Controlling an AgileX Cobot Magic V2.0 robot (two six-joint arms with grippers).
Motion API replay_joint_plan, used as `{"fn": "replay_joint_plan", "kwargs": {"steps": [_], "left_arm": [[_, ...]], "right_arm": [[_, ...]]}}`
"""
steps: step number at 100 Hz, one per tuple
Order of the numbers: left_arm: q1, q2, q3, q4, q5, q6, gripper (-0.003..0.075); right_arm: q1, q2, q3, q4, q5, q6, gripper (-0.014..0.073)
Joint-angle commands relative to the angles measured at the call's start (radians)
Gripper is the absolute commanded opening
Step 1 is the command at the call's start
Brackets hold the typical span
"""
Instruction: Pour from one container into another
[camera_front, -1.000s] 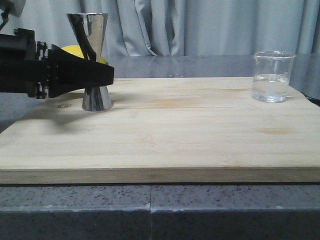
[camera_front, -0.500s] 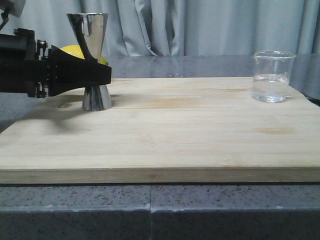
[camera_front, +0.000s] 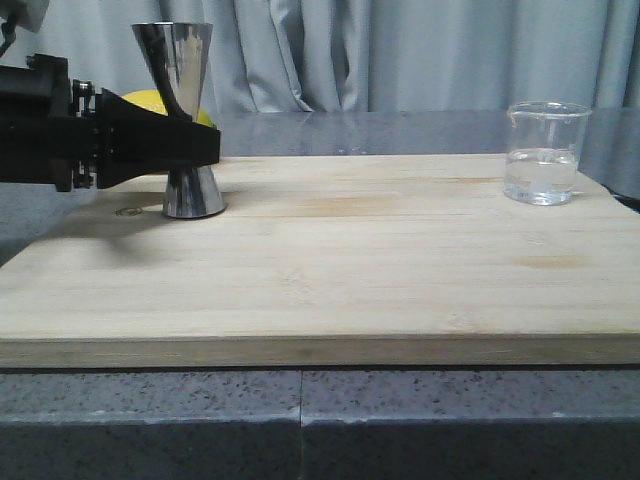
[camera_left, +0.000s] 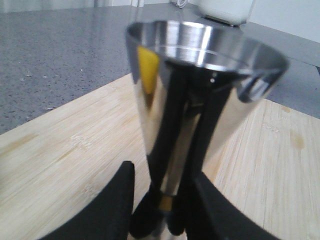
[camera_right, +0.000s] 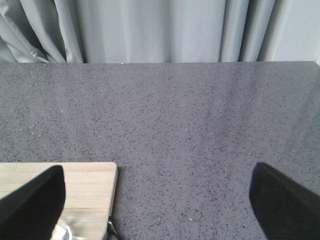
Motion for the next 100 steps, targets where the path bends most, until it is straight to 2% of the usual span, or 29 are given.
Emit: {"fn": "replay_joint_plan", "kwargs": {"steps": [1,39,100], "left_arm": [[0.003,-0.032,-0.022,-0.050,-0.110,-0.003,0.0122],[0.003,-0.032,-0.022,-0.047,-0.129,-0.003,-0.0001],[-0.008,-0.038,-0.067,0.048,-0.208,-0.001,-0.0002]], "right_arm": [[-0.007,0.003,-0.027,-0.011,-0.087,-0.009,0.0655],[-0.007,0.003,-0.027,-0.011,-0.100,-0.009,0.0655],[-0.004,0.086,-0.024,-0.011,-0.083,-0.009,0.0655]]}}
